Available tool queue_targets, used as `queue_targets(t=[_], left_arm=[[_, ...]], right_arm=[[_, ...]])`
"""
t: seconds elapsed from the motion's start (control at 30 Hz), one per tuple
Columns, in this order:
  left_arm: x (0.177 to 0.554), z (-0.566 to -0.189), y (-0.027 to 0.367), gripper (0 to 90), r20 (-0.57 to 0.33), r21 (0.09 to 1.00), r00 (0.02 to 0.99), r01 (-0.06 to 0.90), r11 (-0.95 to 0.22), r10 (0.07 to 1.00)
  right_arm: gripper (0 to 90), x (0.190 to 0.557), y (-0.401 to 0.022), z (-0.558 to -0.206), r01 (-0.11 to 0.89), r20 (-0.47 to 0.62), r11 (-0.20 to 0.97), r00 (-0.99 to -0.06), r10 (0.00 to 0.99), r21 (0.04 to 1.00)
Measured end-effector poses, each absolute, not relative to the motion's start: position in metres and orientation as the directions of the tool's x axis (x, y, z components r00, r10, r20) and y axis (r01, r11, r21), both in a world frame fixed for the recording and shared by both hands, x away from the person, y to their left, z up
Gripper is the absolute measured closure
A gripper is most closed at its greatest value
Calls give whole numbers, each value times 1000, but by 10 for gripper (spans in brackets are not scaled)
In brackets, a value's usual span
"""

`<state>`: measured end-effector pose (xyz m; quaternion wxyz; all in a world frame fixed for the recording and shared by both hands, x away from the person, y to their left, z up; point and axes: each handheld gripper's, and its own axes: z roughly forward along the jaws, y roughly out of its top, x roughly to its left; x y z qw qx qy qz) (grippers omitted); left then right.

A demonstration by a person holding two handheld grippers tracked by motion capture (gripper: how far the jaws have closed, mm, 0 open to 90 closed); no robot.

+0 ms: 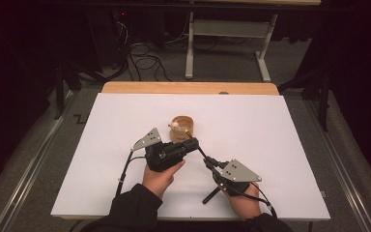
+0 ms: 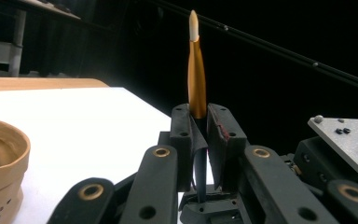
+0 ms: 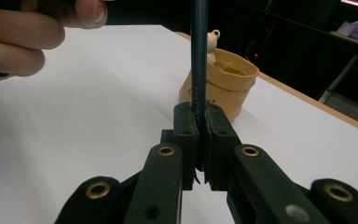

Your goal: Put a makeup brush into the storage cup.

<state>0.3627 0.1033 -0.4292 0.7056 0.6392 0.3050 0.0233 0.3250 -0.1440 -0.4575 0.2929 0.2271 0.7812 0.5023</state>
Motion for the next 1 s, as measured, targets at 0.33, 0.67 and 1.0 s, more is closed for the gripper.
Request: queue_targets(t=[0.33,0.67,1.0], left_arm=[[362,-429,103,833,-398,917,825,352,186,401],[361,-429,102,835,-389,921,829,343,184,401],[361,-428,104,835,-384,923,831,336,186,404]], right_arm=[[859,325,-144,-458,53,-238,396,-723,648,917],[855,325,-144,-458,54,-236,393,-721,652,918],[749,325,-144,-457,63,-222,384,-726,650,921]])
